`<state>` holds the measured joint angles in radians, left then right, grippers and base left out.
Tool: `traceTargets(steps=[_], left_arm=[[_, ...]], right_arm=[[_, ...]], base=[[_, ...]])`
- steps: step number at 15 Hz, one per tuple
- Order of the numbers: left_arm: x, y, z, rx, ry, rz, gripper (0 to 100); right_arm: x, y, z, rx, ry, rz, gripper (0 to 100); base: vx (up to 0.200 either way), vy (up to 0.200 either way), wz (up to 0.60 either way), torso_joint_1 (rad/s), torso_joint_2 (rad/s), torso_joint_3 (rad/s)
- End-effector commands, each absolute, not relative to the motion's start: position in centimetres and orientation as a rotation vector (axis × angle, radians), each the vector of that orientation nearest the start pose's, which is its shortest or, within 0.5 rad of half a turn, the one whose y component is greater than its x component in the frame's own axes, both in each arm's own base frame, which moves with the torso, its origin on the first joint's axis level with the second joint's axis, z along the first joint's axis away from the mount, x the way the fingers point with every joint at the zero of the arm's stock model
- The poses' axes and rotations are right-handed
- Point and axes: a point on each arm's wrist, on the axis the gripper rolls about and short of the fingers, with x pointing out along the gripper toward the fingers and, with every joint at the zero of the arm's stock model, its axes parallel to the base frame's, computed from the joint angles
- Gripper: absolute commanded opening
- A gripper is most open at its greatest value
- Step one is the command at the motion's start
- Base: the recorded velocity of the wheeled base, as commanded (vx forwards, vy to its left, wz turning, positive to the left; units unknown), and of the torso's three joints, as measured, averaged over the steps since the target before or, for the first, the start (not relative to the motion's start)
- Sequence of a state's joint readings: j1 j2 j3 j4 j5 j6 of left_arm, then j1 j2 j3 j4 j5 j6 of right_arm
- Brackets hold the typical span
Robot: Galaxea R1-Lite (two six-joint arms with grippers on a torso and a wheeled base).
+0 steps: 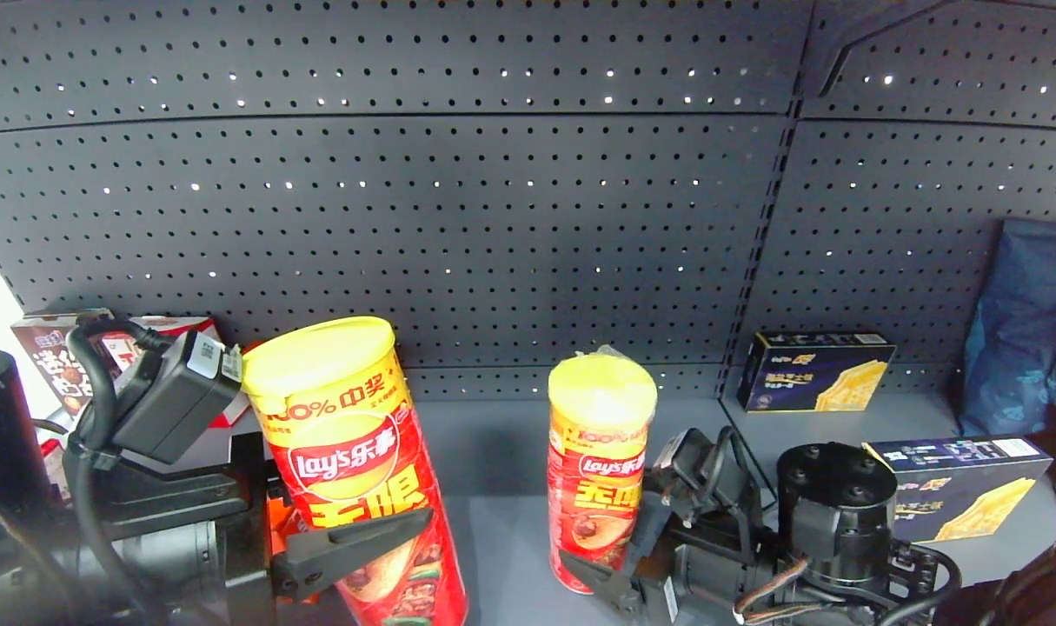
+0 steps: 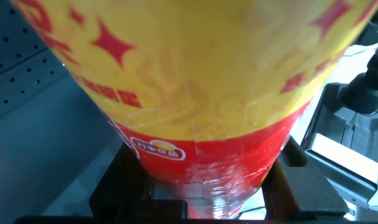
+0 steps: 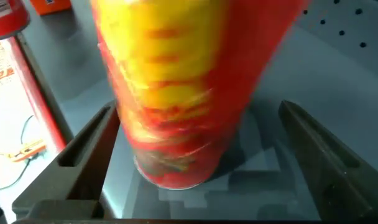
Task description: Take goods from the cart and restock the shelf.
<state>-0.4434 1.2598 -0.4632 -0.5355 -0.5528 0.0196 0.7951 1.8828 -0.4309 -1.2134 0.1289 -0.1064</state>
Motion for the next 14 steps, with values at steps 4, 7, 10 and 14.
traceTargets(steps=[4,7,10,14], left_arm=[[15.7,-8.8,18.8,0.003,0.26,-0.992,0],[15.7,-8.7,18.8,0.003,0.26,-0.989,0],[15.7,-8.7,18.8,0.004,0.258,-0.988,0],[15.7,-8.7,18.8,0.004,0.26,-0.985,0]], right_arm=[[16.0,18.6,12.2,-0.163,0.117,0.963,100],[13.6,14.3,15.5,-0.11,-0.025,0.907,100],[12.1,9.6,17.9,-0.093,-0.175,0.752,100],[9.6,4.7,19.5,-0.121,-0.269,0.502,100]], base=[[0.0,0.0,0.0,0.0,0.0,0.0],[0.0,0.0,0.0,0.0,0.0,0.0],[0.0,0.0,0.0,0.0,0.0,0.0],[0.0,0.0,0.0,0.0,0.0,0.0]])
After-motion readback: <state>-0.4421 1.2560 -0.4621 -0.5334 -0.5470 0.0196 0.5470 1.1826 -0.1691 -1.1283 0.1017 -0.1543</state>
